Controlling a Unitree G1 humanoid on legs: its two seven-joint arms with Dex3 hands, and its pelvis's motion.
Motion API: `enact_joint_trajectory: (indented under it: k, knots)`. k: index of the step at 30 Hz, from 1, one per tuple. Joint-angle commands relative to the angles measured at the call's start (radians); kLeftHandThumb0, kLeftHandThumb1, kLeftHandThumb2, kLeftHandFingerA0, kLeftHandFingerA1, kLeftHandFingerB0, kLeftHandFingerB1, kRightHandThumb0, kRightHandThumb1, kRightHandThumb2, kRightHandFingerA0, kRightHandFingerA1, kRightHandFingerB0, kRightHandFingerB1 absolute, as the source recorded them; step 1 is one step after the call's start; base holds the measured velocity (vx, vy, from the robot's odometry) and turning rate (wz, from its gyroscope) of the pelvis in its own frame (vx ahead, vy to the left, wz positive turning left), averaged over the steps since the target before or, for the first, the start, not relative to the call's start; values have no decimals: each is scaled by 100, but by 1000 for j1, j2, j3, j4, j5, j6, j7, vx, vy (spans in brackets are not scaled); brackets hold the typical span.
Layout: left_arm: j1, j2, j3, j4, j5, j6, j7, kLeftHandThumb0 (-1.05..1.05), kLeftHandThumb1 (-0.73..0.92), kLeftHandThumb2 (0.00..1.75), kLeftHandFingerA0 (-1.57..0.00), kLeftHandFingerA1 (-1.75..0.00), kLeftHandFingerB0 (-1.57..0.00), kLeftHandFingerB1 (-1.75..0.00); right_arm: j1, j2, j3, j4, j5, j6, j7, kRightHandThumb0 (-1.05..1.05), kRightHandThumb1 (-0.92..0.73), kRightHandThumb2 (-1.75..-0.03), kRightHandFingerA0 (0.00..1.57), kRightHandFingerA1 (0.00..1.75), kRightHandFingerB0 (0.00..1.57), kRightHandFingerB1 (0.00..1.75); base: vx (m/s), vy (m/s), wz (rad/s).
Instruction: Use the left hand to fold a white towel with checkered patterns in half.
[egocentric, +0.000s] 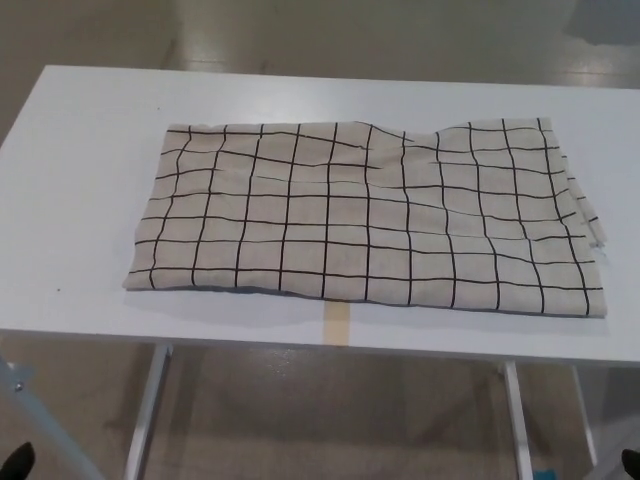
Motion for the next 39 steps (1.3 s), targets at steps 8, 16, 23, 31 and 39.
enact_joint_trajectory:
  k: [8, 16, 23, 31, 39]
  knots:
    - [318, 119, 62, -582, 588, -482, 199, -41, 30, 67, 0, -17, 0, -13, -18, -21, 19, 24, -29, -87, -15, -49, -73, -62, 41, 39, 38, 35, 0, 0, 0]
    - [243, -7, 250, -929, 579, -617, 169, -53, 33, 74, 0, -20, -2, -20, -18, -19, 14, 41, -23, -75, -15, -50, -72, -62, 41, 39, 37, 35, 0, 0, 0]
    - [57, 139, 176, -992, 591, -397, 110, -58, 42, 53, -3, -28, -9, -25, -21, -18, 21, 32, -27, -45, -11, -50, -72, -62, 41, 39, 36, 35, 0, 0, 0]
    - [-177, 288, 24, -864, 732, -250, 58, -57, 37, 70, -7, -24, -9, -29, -13, -18, 25, 25, -25, -45, 2, -49, -71, -61, 41, 39, 37, 35, 0, 0, 0]
    - [-402, 385, -183, -621, 872, -112, 4, -50, 45, 54, 0, -18, -4, -24, -27, -22, 26, 29, -22, -44, 6, -47, -70, -61, 41, 39, 38, 35, 0, 0, 0]
